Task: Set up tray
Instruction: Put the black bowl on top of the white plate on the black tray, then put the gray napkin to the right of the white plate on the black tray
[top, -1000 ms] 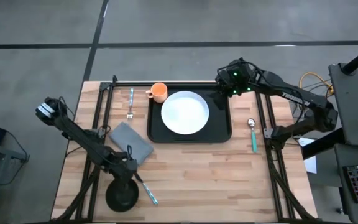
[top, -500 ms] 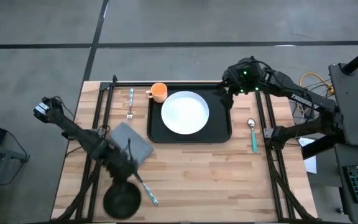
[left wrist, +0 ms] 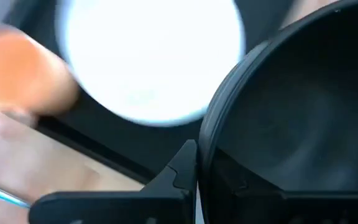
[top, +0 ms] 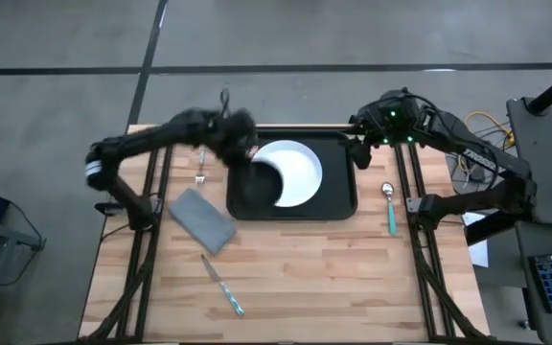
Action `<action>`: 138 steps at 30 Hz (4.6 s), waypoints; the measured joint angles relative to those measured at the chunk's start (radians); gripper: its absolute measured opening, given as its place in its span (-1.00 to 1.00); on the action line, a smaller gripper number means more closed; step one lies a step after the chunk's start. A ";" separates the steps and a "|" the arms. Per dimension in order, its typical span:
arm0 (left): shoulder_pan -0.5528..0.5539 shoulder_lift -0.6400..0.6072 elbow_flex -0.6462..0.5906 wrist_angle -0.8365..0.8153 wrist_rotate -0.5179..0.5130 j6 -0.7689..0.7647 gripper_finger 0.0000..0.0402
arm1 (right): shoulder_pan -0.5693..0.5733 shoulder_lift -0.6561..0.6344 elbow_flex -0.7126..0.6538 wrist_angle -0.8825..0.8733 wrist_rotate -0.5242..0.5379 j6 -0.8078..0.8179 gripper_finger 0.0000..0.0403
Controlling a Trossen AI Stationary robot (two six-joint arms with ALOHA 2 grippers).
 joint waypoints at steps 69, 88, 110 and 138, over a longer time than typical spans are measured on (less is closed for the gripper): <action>-0.029 0.106 0.159 0.122 -0.222 -0.068 -0.36 | 0.000 -0.013 -0.093 -0.144 0.105 0.091 -0.09; -0.703 -0.347 -0.566 0.113 -0.291 -1.050 -0.42 | 0.012 -0.008 -0.251 0.029 0.040 0.066 -0.09; -0.855 -0.222 -0.773 0.421 -0.289 -1.356 -0.22 | 0.011 -0.007 -0.248 0.040 0.021 0.018 -0.09; -0.892 0.186 -0.629 0.181 -0.269 -1.340 -0.25 | 0.011 -0.007 -0.248 0.040 0.017 -0.005 -0.09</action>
